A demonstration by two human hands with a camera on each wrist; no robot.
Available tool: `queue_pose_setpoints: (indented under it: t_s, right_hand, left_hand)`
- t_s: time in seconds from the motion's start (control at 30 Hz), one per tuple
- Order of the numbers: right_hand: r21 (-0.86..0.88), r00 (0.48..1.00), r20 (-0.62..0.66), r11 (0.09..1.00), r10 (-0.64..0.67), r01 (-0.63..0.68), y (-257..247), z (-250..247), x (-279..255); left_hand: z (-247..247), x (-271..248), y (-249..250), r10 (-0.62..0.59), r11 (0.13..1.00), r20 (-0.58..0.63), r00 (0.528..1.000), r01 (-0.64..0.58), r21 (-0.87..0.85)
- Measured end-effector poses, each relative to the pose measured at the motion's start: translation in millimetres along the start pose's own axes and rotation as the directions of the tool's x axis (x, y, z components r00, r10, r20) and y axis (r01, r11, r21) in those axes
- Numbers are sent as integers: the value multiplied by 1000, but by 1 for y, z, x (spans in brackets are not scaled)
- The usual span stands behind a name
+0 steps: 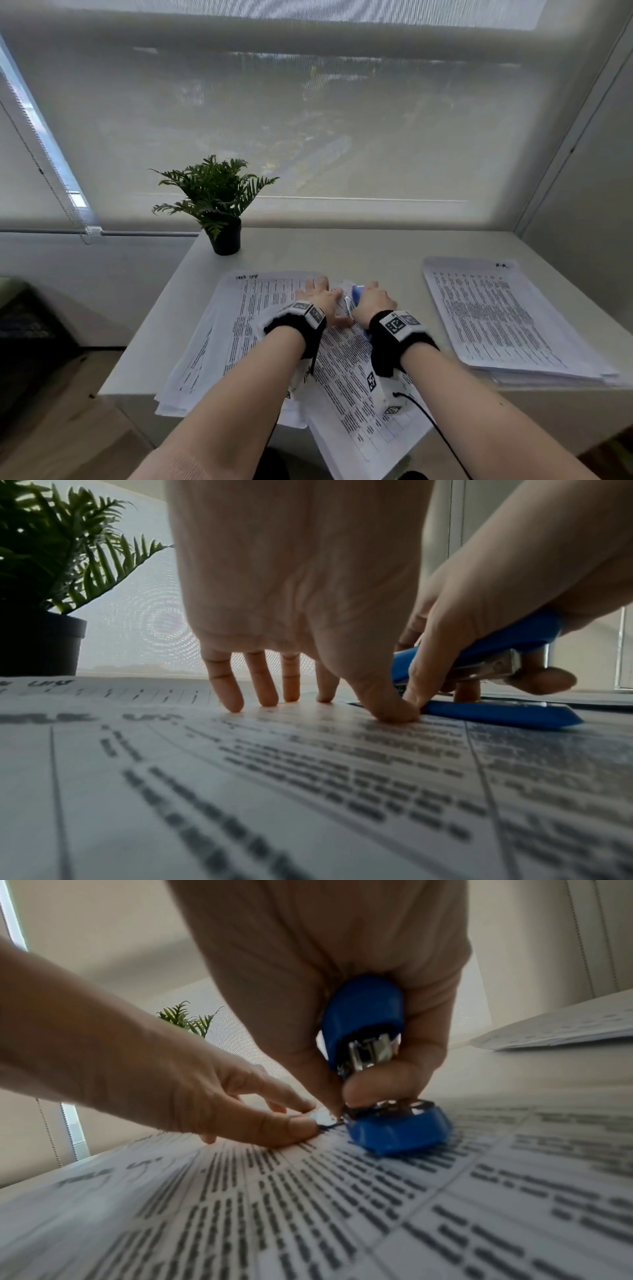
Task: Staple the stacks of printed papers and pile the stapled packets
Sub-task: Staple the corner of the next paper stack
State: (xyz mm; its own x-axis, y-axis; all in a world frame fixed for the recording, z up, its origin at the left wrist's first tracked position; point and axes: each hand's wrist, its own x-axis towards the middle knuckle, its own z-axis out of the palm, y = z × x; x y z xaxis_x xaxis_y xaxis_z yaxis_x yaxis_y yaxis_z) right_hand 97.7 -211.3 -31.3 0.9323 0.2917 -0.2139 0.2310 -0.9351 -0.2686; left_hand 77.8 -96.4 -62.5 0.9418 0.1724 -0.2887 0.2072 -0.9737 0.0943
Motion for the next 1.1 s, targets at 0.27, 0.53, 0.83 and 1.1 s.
queue_pose_setpoints:
  t_s: [0.27,0.53,0.83,1.1]
  right_hand:
    - [-36,997,55,998,-45,47,-3,-7,2]
    - [-86,1000,14,996,-28,29,-7,0,10]
    - [140,990,1,980,141,-140,-9,16,15]
    - [142,994,-9,984,112,-109,-8,19,25]
  left_hand:
    - [1,0,-1,-4,1000,-11,1000,4,-1]
    - [-1,1,1,-5,1000,16,1000,5,10]
    - [-4,1,2,-5,999,52,999,6,-33]
    - [2,7,0,-30,999,28,999,31,-31]
